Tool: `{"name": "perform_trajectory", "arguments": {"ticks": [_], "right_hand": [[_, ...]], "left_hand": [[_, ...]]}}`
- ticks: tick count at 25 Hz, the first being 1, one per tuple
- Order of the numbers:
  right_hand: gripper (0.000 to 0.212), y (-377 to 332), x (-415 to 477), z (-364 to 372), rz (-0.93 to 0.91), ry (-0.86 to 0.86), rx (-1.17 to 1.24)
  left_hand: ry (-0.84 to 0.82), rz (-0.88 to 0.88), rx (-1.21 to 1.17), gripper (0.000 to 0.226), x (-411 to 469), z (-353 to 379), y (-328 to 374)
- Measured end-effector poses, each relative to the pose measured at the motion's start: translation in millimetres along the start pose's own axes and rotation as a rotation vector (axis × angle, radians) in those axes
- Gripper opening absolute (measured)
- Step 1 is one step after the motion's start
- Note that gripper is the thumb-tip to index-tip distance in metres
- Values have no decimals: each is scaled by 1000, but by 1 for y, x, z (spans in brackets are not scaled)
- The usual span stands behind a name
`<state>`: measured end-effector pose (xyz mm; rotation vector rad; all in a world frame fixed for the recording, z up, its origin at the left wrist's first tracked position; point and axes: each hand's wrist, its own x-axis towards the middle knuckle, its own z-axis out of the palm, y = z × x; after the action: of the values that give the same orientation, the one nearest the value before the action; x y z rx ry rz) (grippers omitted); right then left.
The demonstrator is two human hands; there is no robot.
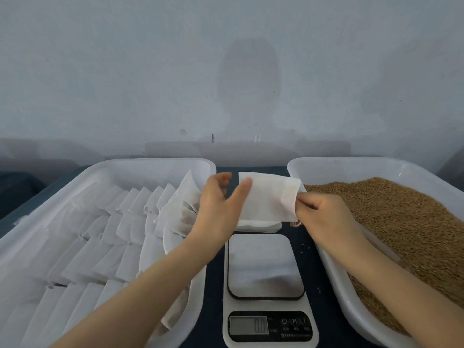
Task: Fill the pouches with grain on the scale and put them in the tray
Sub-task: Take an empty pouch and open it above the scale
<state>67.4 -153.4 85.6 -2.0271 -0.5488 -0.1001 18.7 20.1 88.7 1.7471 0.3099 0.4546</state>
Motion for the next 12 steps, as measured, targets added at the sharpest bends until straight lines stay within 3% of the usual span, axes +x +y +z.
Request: {"name": "perform_trajectory", "arguments": {"ticks": [4, 8, 12], "right_hand": [[11, -1, 1, 1, 91, -27, 161], [30, -4, 2, 1, 172, -78, 276], [14, 0, 6, 0, 231, -129, 297]], "left_hand": [[-100, -78, -82, 22, 4, -4, -1], [-63, 16, -45, 25, 6, -4, -2], [32, 68, 95, 23, 7, -4, -3]]}}
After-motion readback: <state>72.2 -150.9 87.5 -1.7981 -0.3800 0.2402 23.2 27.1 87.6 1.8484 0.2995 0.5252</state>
